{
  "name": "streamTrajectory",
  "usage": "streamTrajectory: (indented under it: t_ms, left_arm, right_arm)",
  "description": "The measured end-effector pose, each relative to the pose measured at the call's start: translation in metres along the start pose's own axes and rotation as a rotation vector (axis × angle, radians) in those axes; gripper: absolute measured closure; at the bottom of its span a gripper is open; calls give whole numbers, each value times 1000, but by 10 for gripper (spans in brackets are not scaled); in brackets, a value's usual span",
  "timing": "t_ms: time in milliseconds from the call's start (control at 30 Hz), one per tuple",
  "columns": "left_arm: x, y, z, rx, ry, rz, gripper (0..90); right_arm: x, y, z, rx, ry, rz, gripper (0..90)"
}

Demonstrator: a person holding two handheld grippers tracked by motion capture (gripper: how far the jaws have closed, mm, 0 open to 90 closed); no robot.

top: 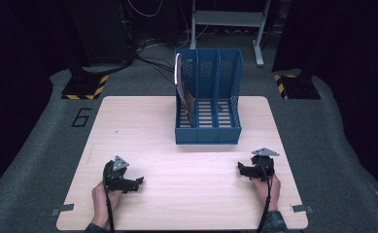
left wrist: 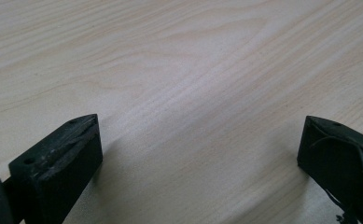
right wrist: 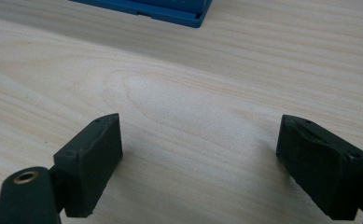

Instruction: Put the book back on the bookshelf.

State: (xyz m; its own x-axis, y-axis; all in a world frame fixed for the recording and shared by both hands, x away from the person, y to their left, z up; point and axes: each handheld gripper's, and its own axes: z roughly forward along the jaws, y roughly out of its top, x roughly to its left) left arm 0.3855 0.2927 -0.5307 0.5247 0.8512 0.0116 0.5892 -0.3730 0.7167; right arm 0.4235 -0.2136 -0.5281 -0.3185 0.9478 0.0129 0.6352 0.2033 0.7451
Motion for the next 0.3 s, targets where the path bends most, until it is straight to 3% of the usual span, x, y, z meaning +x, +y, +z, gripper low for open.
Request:
streamTrajectory:
  t_ms: [167, 200, 300]
  left_arm:
    - [1, 0, -1, 13, -1, 16, 0]
    - [0, 0, 0, 2, 0, -2, 0]
    - [0, 0, 1, -8, 8, -5, 0]
  right_arm:
    - [0, 0, 0, 0, -4, -1, 133]
    - [0, 0, 0, 0, -7, -1, 132]
    - [0, 0, 0, 0, -6, -1, 132]
